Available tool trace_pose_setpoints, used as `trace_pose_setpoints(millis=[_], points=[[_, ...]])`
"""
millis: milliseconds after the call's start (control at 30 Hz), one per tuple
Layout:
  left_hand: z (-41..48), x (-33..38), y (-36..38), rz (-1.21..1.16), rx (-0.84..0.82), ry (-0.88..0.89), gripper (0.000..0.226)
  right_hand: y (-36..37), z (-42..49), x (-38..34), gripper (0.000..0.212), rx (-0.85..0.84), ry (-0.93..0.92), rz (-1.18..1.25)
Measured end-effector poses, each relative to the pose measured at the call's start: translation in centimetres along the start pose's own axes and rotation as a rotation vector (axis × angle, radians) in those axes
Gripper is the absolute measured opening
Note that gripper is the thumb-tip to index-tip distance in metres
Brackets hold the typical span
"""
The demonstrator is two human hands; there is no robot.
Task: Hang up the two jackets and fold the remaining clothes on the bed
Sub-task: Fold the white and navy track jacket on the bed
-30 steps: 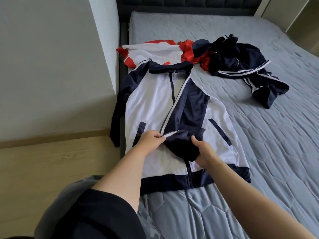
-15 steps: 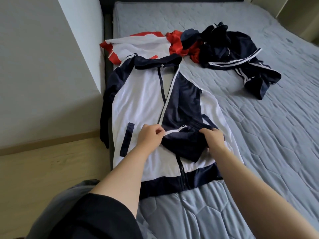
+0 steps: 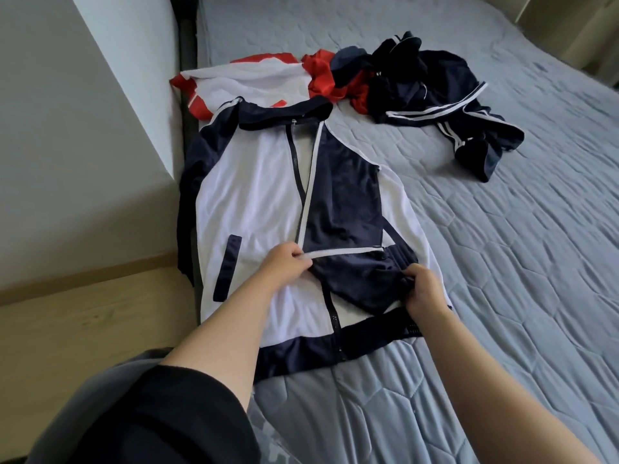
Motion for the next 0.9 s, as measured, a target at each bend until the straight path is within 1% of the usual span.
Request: trace_pose_setpoints(millis=[33, 100, 133, 167, 233, 333, 400, 433, 500, 567, 633, 700, 767, 833, 900], points=[[0.2, -0.2, -0.4, -0.2, 0.005, -0.062, 0.011, 0.4, 0.1, -0.1, 0.024, -0.044, -0.004, -0.04], [0.1, -0.7, -1.0, -0.619, 0.035, -0.192, 0.006, 1.0, 0.0, -0.4, 0.015, -0.088, -0.044, -0.198], [0.2, -1.1, -1.2, -0.722, 0.067, -0.228, 0.006, 1.2, 0.0, -0.7, 0.011, -0.09, -0.071, -0.307], [0.2, -1.5, -1.1, -0.771, 0.093, -0.254, 0.013, 1.4, -0.1, -0.9, 0.011, -0.081, -0.103, -0.415], [-0.1, -1.9, -0.3, -0.84, 0.114, -0.288, 0.03, 1.6, -0.3, -1.4, 0.018, -0.044, -0.179, -0.562], [-0.4, -1.9, 1.1, -0.836, 0.115, -0.299, 0.054, 1.9, -0.6, -1.8, 0.029, 0.039, -0.316, -0.713], [-0.3, -1.7, 1.6, -0.787, 0.131, -0.261, 0.066, 1.8, -1.0, -1.9, 0.028, 0.102, -0.379, -0.789], [-0.3, -1.6, 1.6, -0.756, 0.138, -0.234, 0.069, 1.6, -1.2, -2.1, 0.026, 0.141, -0.41, -0.774], [-0.5, -1.3, 1.4, -0.631, 0.162, -0.18, 0.073, 0.8, -1.7, -2.6, 0.026, 0.244, -0.502, -0.718], [-0.7, -1.1, 1.6, -0.44, 0.166, -0.127, 0.078, -0.2, -2.2, -2.9, 0.026, 0.345, -0.578, -0.774], [-0.8, -1.1, 2.2, -0.34, 0.132, -0.11, 0.084, -0.9, -2.2, -2.5, 0.023, 0.386, -0.588, -0.849], [-1.0, -1.3, 2.5, -0.354, 0.125, -0.134, 0.085, -1.3, -1.9, -2.1, 0.022, 0.394, -0.594, -0.879], [-1.2, -1.3, 2.6, -0.428, 0.136, -0.154, 0.081, -1.4, -1.9, -2.1, 0.019, 0.418, -0.604, -0.847], [-1.2, -1.2, 2.6, -0.486, 0.124, -0.162, 0.082, -1.8, -2.0, -2.2, 0.023, 0.472, -0.59, -0.785], [-1.4, -1.1, 2.5, -0.481, 0.121, -0.148, 0.085, -2.0, -2.0, -2.5, 0.026, 0.518, -0.556, -0.802]])
Point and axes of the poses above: each hand's wrist, its own z-axis towards the middle knuckle, its own y-axis out of the palm, x = y × z, the point moved 6 cm from there along z, towards the middle knuckle, and after that the axes turned 5 degrees about -z, right-handed, at the moved point
